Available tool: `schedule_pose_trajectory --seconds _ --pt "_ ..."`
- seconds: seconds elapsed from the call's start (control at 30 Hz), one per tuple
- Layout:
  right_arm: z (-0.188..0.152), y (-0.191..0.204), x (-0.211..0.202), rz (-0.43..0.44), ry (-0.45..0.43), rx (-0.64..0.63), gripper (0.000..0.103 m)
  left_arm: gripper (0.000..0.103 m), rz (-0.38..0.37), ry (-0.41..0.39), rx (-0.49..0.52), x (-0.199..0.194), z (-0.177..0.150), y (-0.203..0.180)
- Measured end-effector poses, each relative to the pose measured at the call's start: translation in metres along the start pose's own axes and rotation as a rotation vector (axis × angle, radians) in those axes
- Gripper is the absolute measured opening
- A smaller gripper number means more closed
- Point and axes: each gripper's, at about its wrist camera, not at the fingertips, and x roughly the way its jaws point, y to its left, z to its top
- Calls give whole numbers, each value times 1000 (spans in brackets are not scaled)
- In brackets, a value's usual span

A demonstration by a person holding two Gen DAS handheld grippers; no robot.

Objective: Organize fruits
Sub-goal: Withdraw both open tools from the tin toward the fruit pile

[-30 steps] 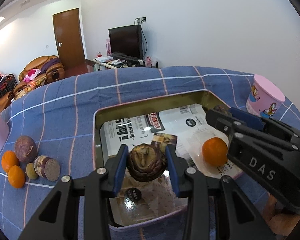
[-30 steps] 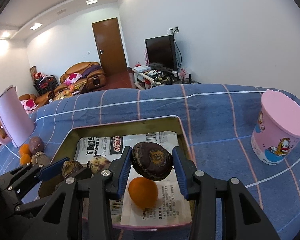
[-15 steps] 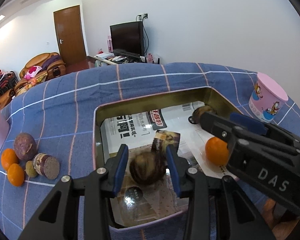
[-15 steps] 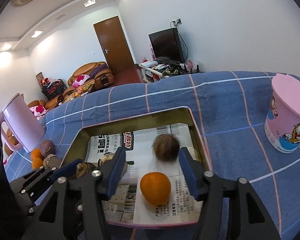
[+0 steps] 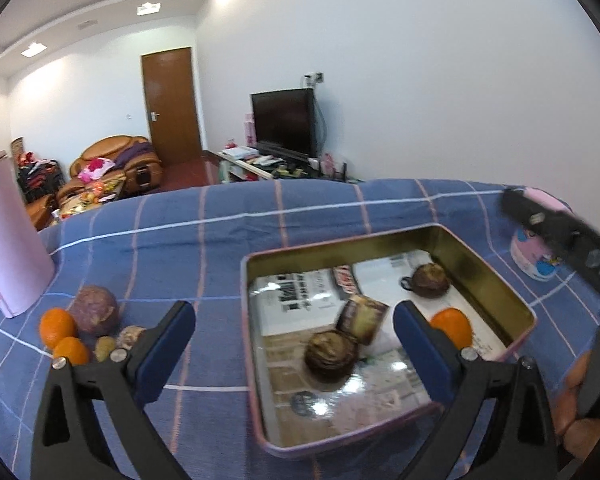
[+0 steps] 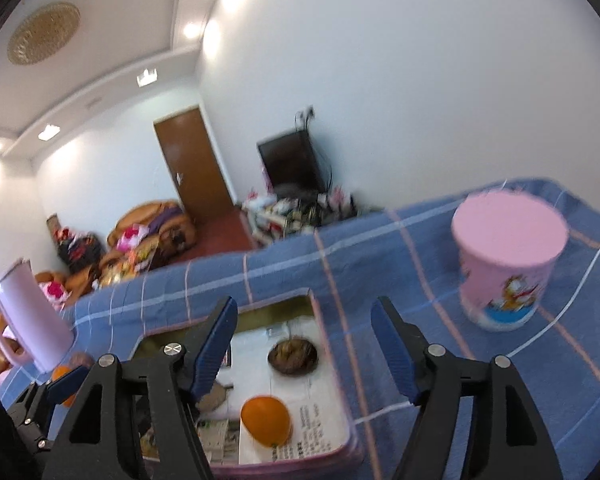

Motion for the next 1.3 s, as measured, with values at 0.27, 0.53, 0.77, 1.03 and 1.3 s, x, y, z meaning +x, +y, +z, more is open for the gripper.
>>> schedule_pose_trajectory --seconds 0.27,0.53,0.77,1.03,1.3 --pt "1 12 -22 -83 -156 -80 90 103 43 8 -28 4 -2 15" --pt "-3 13 -19 -122 -93 -74 90 103 48 29 -70 1 -8 31" --pt "-11 18 -31 -138 -90 -54 90 103 53 32 -96 -7 -14 45" --pt "-22 35 -46 -124 -80 -37 90 103 57 32 -74 -17 -21 62" --pt "-32 59 -47 -94 -63 -18 90 103 84 33 -72 -20 -26 91"
